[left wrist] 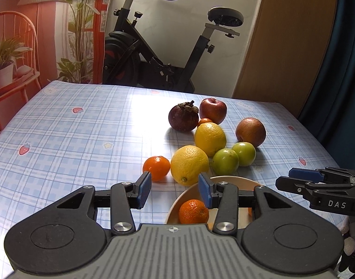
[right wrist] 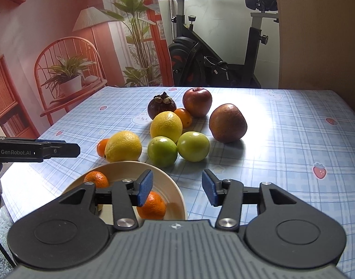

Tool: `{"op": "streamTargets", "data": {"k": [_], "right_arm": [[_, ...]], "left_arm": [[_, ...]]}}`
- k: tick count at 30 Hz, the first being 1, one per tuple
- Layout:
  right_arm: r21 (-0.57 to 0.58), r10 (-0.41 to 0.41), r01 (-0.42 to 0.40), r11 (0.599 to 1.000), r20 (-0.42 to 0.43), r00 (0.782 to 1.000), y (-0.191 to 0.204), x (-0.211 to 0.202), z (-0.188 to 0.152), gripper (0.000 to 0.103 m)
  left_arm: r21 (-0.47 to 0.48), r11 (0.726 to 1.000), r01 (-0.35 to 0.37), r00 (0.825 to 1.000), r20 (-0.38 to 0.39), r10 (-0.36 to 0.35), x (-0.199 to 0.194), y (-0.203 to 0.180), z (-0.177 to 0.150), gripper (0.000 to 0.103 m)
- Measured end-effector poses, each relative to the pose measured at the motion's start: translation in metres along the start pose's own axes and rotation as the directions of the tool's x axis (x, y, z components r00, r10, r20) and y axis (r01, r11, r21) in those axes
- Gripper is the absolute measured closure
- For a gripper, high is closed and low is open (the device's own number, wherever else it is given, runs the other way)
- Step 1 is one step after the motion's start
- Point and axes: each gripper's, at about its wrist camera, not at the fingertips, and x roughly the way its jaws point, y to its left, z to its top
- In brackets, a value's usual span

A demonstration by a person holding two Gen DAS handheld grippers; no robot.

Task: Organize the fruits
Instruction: 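Carry both tangerines over the cream plate and open both tools to drop them, then withdraw both open tools from the plate toward the fruit pile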

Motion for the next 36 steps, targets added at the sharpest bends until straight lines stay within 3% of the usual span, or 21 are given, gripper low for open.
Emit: {"op": "streamTargets", "data": {"k": [10, 20, 36], "right_arm": [[0.034, -0.011, 0.011, 0.999, 0.024, 1.000, -0.008, -0.006, -0.002, 0.053], [0.048, -0.022, 0.020, 0.999, 0.034, 0.999, -0.014, -0.007, 0.000, 0.053], [-0.005, -0.008, 0.009, 1.000, 0.017, 1.000, -0.015, 0.007, 0.017, 0.053]], "left_arm": [[0.019, 0.999, -0.037, 0.999, 0.024, 0.036, -0.006, 0.002, 0.004, 0.056], [-0.041, 0.998, -0.051, 0.998, 0.046, 0.053, -0.009, 0.014, 0.012, 0.056], [-0.029, 0.998, -0.061, 0.996, 0.068, 0.063, -0.007, 0.019, 0.035, 0.056]]}}
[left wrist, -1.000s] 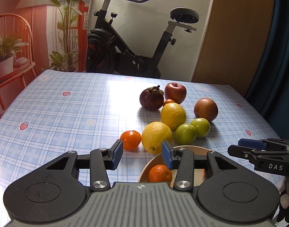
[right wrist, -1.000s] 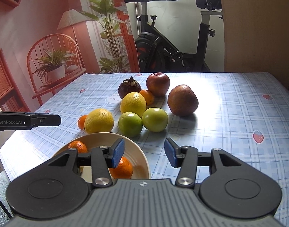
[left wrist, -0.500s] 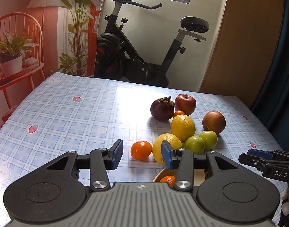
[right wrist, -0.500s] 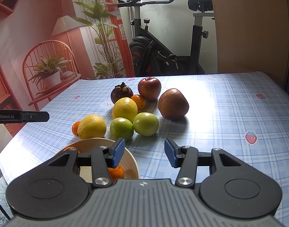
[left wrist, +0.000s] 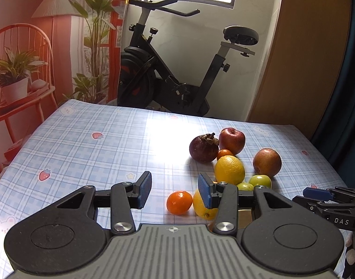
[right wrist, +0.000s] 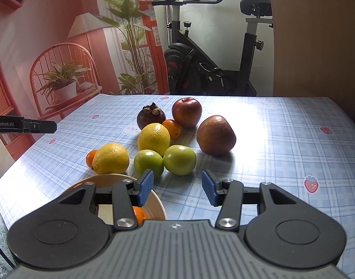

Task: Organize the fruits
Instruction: 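Withdraw both open tools from the plate toward the fruit pile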

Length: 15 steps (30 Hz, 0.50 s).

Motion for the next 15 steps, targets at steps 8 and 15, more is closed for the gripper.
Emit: {"op": "streamTargets", "data": {"k": [8, 15], "right_arm": [[-0.054, 0.020, -0.021, 0.998, -0.007, 1.000, -0.006, 0.017, 0.019, 0.053], [-0.018, 0.043, -0.044, 0.999, -0.045, 0.998, -0.018, 0.046, 0.019, 0.054]], "left_arm": [[0.015, 0.995, 0.095, 0.995, -0.015, -0.095, 0.022, -0.025, 0.018, 0.058], [0.100, 0.985, 0.137, 0.990, -0.054, -0.133, 0.052, -0.053, 0.007, 0.058]]}}
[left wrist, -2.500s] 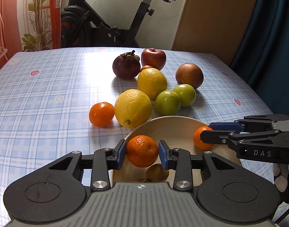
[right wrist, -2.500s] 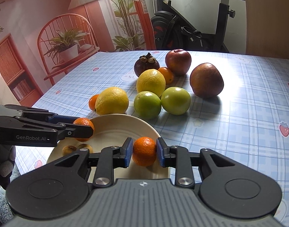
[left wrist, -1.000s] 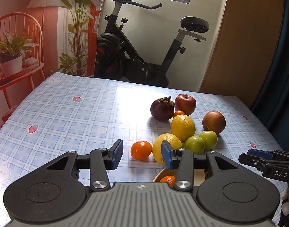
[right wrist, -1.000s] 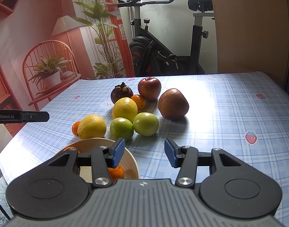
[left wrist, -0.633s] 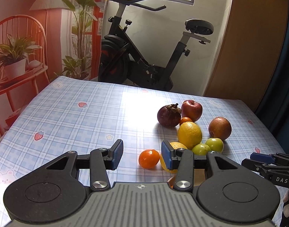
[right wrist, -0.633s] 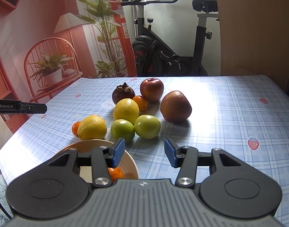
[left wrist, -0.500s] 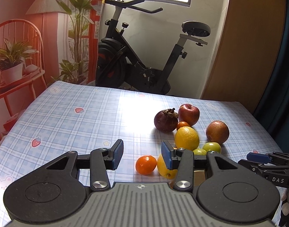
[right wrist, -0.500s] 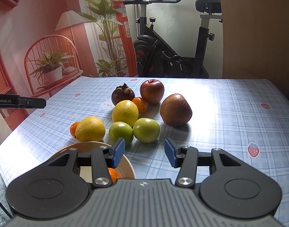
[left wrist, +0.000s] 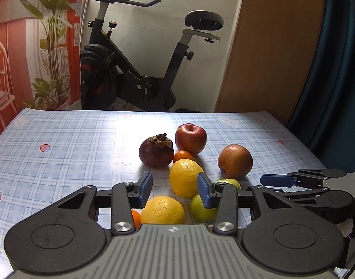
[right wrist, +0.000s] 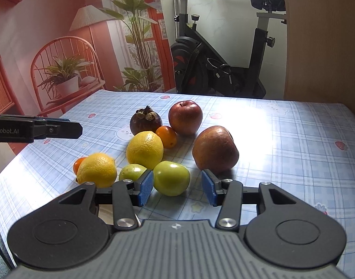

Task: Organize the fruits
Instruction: 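Withdraw both open tools from the plate toward the fruit pile, then grasp a green apple with the right tool while the left tool grasps another green apple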

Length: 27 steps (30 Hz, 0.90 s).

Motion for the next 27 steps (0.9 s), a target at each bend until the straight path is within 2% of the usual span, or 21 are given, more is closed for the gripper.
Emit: {"op": "streamTargets", "data": {"k": [11, 19, 27], "right_arm": [[0.014, 0.046, -0.045, 0.999, -0.041, 0.998, -0.007, 0.030, 0.004, 0.054], [0.107, 0.108, -0.102, 0.989, -0.050, 0.993, -0.015, 0.042, 0.003, 0.053], [0.135, 0.093, -0.087, 0.987, -0.039, 0.995, -0.021, 0.032, -0.001, 0.054]], "left_arm": [[-0.016, 1.000, -0.021, 0.999, -0.042, 0.020, 0.014, 0.012, 0.003, 0.058], [-0.014, 1.000, -0.008, 0.998, -0.056, 0.007, 0.016, 0.011, 0.002, 0.058], [-0.002, 1.000, 0.029, 0.997, -0.071, -0.029, 0.019, 0.005, 0.001, 0.058]]}}
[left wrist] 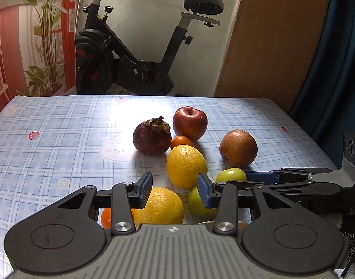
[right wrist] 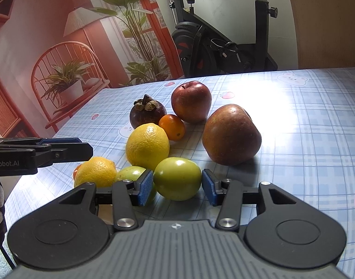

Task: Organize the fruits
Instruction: 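Grasp a green apple with the right tool while the left tool grasps another green apple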

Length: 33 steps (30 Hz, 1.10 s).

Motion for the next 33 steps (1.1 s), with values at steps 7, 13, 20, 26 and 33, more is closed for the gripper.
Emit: {"op": "streamTargets", "data": {"k": [7, 13, 20, 26, 33], "right_arm": [[-0.002, -0.056, 0.056, 0.998, 0.009, 0.998, -0.009, -0.021, -0.009, 0.054], [0.006, -0.103, 0.103, 0.995, 0.018, 0.994, -0.017, -0.038, -0.017, 0.054], [0.020, -0.110, 0.110, 0.994, 0.025, 0.994, -0.020, -0.043, -0.019, 0.054], [0.019, -0.111, 0.111, 0.994, 0.031, 0.993, -0.020, -0.045, -0.023, 0.054], [0.024, -0.111, 0.110, 0.994, 0.033, 0.993, -0.022, -0.046, -0.022, 0.054]], "left_arm": [[0.051, 0.998, 0.048, 0.998, -0.034, -0.046, 0.015, -0.020, -0.002, 0.058], [0.117, 0.991, 0.062, 0.996, -0.069, -0.054, 0.030, -0.034, -0.006, 0.058], [0.148, 0.989, 0.028, 0.994, -0.110, -0.012, 0.047, -0.041, -0.009, 0.058], [0.186, 0.982, 0.015, 0.992, -0.128, 0.009, 0.057, -0.046, -0.011, 0.056], [0.190, 0.981, 0.025, 0.992, -0.123, -0.002, 0.054, -0.046, -0.012, 0.056]]}}
